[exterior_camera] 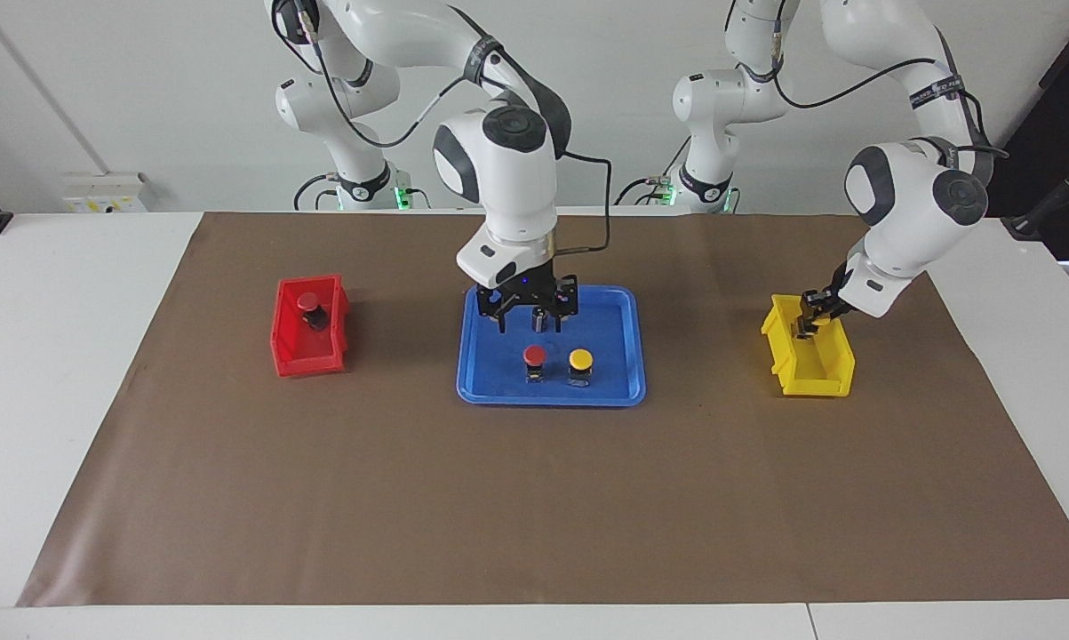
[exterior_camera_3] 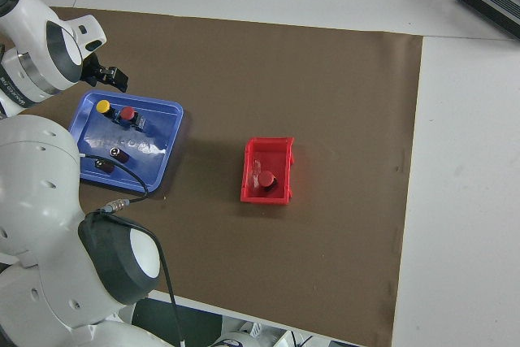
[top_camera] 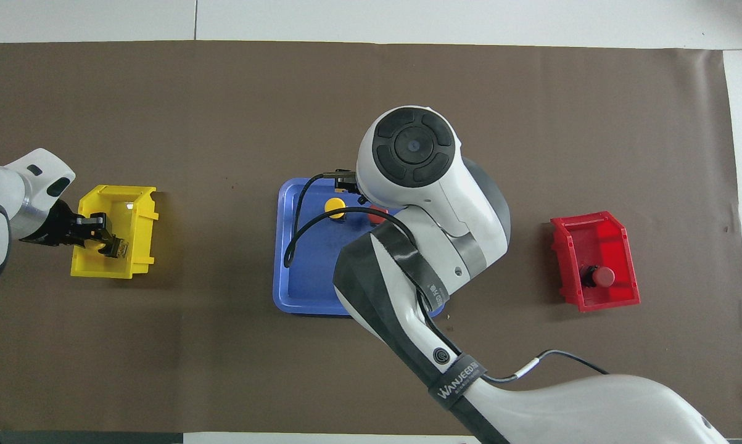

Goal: Sort red and yellow buttons by color
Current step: 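Grasp the second red button with the right gripper on the tray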

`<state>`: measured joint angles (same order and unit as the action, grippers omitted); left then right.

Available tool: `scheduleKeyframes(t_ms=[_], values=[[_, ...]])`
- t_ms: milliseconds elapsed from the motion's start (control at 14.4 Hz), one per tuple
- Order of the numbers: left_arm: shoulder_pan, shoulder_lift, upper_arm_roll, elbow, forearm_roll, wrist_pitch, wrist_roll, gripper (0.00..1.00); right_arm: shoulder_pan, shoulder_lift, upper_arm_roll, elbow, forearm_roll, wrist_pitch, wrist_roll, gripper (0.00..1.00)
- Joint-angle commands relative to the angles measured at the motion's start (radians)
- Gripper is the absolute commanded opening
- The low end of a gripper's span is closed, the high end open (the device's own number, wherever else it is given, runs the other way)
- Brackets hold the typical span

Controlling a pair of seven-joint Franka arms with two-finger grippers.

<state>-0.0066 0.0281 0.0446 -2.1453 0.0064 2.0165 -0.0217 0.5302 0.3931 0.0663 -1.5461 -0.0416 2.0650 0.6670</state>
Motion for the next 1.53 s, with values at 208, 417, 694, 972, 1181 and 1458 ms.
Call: scheduleKeyframes(t_ms=[208, 417, 694, 972, 1181, 1458], values=[[0.017, -0.039, -0.005, -0.102, -0.002, 0.103, 0.002, 0.03, 0.001, 0.061, -0.003, -0.086, -0.067, 0.153, 0.010, 0.80], [0.007, -0.036, -0.005, -0.096, -0.002, 0.103, 0.000, 0.59, 0.002, 0.046, -0.003, -0.127, -0.066, 0.165, 0.010, 0.77], [0.000, -0.034, -0.006, -0.079, -0.002, 0.085, 0.000, 0.88, 0.002, 0.033, -0.002, -0.158, -0.058, 0.172, 0.008, 0.74], [-0.018, -0.037, -0.014, 0.051, -0.002, -0.071, -0.009, 0.94, 0.004, 0.030, 0.004, -0.166, -0.052, 0.168, 0.008, 0.74], [-0.050, -0.054, -0.018, 0.134, -0.002, -0.156, -0.048, 1.00, 0.005, 0.029, 0.010, -0.170, -0.050, 0.167, 0.006, 0.72], [-0.200, -0.042, -0.018, 0.212, -0.002, -0.170, -0.237, 1.00, 0.005, 0.024, 0.012, -0.180, -0.050, 0.167, 0.006, 0.50]])
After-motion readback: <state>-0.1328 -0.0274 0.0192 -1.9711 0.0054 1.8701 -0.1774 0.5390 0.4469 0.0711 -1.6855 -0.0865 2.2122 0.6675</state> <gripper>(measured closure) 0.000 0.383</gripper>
